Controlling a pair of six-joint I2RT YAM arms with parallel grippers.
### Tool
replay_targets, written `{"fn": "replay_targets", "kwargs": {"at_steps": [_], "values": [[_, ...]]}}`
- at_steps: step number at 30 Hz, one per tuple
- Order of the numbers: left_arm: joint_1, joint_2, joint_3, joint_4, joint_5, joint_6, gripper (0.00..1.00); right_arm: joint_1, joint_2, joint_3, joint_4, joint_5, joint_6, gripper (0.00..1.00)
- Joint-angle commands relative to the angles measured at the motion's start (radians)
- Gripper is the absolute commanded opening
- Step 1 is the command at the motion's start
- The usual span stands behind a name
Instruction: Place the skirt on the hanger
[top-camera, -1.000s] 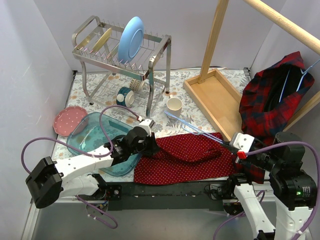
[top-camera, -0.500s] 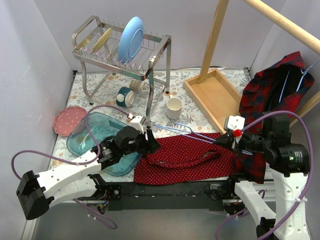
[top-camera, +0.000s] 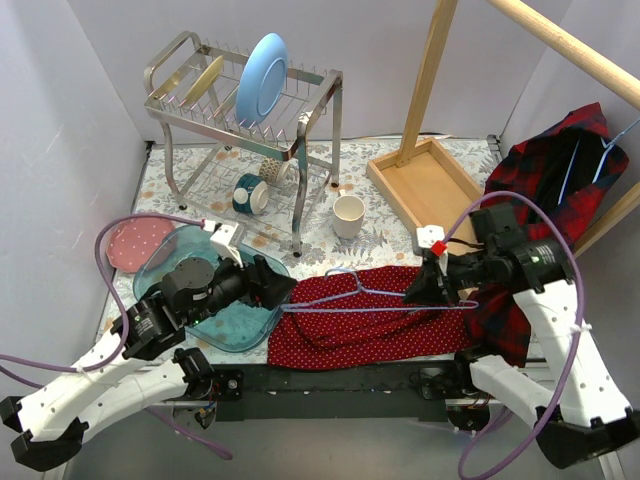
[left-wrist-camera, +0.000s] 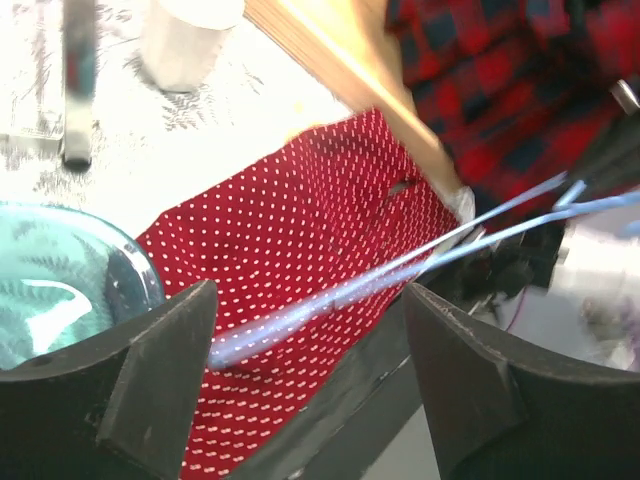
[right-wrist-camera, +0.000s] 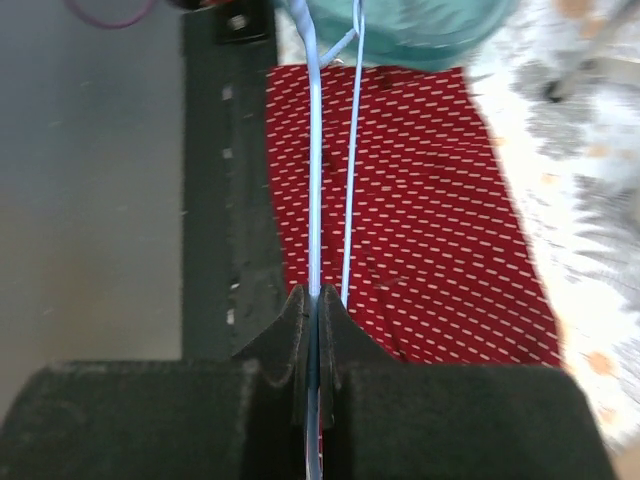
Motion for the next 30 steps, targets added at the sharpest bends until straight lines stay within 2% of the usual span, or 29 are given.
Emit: {"fn": "replay_targets", "kwargs": {"at_steps": [1, 2, 6, 12, 20, 26, 30], "values": [[-0.002, 0.040, 0.031, -0.034, 0.178, 0.225, 0.76, 0.104, 0.036, -0.025, -0.017, -0.035, -0.005, 0.01], [-0.002, 0.046, 0.034, -0.025, 0.215, 0.320, 0.76, 0.112, 0.041, -0.026, -0.017, -0.029, -0.004, 0.01], [-0.002, 0.046, 0.052, 0.026, 0.308, 0.451, 0.77, 0.152, 0.053, -0.026, -0.017, -0.005, 0.002, 0.01], [-0.002, 0.062, 0.040, 0.080, 0.451, 0.555, 0.75, 0.227, 0.111, -0.026, -0.017, 0.014, 0.007, 0.01], [-0.002, 0.051, -0.001, 0.103, 0.484, 0.505, 0.71, 0.249, 0.263, -0.023, -0.014, 0.069, 0.016, 0.01], [-0.002, -0.079, -0.171, 0.323, 0.598, 0.424, 0.65, 0.233, 0.332, -0.040, 0.029, 0.091, 0.058, 0.01], [-0.002, -0.095, -0.240, 0.409, 0.597, 0.370, 0.62, 0.151, 0.405, -0.045, 0.017, 0.068, 0.030, 0.01]]}}
